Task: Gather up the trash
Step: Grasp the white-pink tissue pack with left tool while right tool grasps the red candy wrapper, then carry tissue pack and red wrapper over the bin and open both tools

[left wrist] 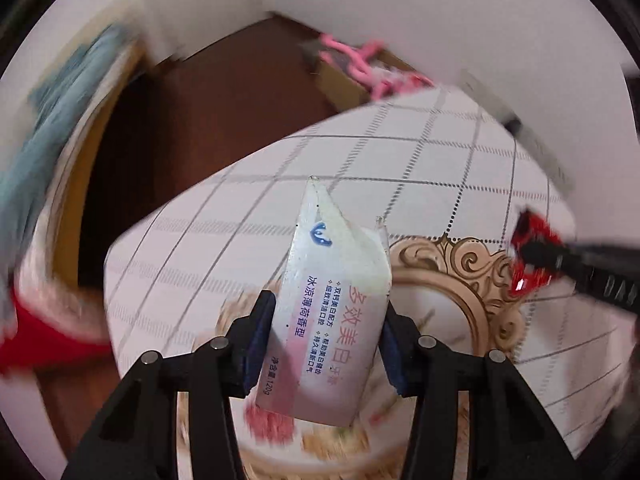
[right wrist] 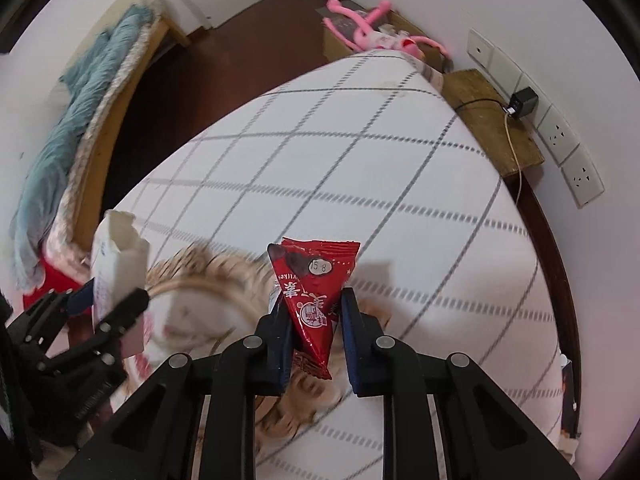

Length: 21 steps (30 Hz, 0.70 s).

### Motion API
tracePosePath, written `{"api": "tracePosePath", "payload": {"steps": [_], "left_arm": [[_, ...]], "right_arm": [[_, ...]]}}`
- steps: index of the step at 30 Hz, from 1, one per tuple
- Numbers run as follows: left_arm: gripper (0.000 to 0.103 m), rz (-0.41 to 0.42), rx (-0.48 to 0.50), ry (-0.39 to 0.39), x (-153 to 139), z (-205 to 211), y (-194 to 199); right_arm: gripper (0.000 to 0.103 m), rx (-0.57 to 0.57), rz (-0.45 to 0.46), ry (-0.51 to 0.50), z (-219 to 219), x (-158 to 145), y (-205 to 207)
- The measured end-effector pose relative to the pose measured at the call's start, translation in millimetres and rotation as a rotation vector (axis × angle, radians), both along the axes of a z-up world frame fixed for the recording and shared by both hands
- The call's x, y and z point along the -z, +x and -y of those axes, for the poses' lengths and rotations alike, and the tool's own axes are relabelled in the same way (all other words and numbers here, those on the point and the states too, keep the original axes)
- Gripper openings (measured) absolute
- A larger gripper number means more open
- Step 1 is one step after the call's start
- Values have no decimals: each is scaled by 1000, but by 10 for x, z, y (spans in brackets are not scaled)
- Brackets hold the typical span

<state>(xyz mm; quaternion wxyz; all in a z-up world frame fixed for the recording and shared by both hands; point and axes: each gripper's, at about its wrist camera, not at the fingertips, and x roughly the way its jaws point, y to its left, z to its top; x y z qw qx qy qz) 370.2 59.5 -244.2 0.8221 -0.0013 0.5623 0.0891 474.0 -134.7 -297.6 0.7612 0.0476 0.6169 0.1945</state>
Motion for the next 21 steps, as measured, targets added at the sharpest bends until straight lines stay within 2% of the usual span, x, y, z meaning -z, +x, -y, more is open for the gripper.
{"api": "tracePosePath", "payload": {"steps": [5,11,17,21], "left_arm": [[45,108,-151,4,-440,-162,-704],[45,195,-274,12,-899,-592,-1480],[45,260,-404,21,-1210,-1065,-2292],[45,270,-489,29,-1270,-1425,-2803]], "right_arm": [[21,-67,32,51,-193,-300,-616],[21,-167,65,131,-581,-738,-1333],[21,-298,97,208,-1273,-1165,-2028],[21,-409,91,243,-1879,-1270,-2487]]}}
